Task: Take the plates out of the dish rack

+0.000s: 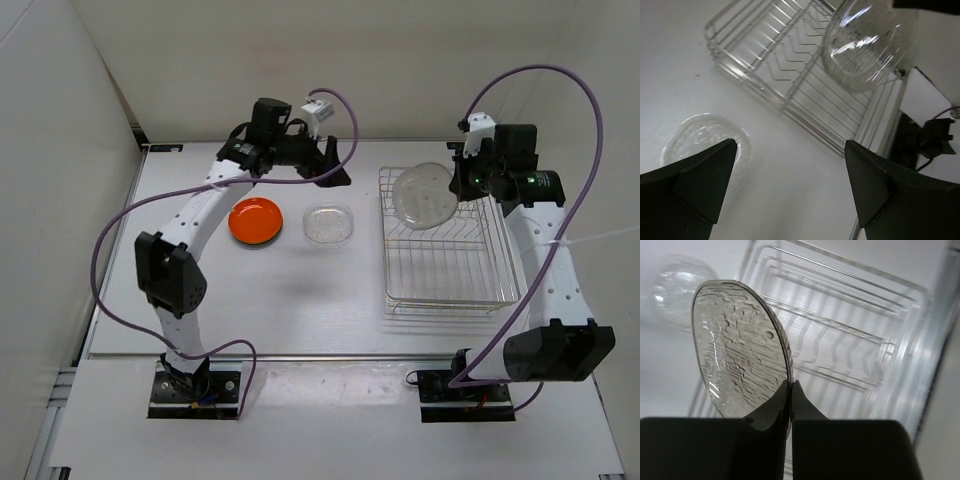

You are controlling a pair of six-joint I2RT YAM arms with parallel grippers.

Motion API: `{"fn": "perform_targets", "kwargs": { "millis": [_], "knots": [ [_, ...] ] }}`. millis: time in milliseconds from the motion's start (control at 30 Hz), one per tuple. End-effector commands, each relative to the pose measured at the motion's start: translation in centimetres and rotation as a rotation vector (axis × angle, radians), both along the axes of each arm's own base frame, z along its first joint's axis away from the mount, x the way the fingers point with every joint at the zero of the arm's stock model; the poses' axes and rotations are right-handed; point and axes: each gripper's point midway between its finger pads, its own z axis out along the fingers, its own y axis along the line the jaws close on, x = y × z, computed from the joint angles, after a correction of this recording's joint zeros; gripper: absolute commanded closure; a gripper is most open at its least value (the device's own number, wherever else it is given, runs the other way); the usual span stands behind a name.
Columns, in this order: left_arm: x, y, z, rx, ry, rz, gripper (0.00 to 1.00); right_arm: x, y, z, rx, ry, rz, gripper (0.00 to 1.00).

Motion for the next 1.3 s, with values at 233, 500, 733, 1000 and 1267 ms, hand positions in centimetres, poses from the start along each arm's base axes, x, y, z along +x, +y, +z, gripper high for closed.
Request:
{"fn": "perform_targets", "kwargs": {
  "millis": [233, 500, 733, 1000, 1267],
  "knots": [
    [-2.3, -7.5, 1.7, -0.101, 0.078, -0.165, 0.0, -0.4, 6.4, 2.8, 0.399, -0.141, 0.126, 1.0],
    [-1.2, -8.3, 0.8, -0.092, 0.085, -0.143, 0.03, -0.8, 7.4, 2.5, 0.496, -0.115, 0.145, 1.0],
    [-0.8, -8.2, 1.6, -0.086, 0.059, -0.122, 0.36, -1.0, 7.8, 2.0, 0.52, -0.093, 0.152, 1.0],
    [-0.2, -8.3, 1.0, -0.077, 0.06, -0.105, 0.76, -1.6, 8.1, 2.3, 0.537, -0.093, 0.166, 1.0],
    [0.8, -8.5, 0.3, -0.04, 0.051, -0.025, 0.88, -2.9, 9.5, 2.6, 0.604, -0.054, 0.234, 1.0]
  ]
}}
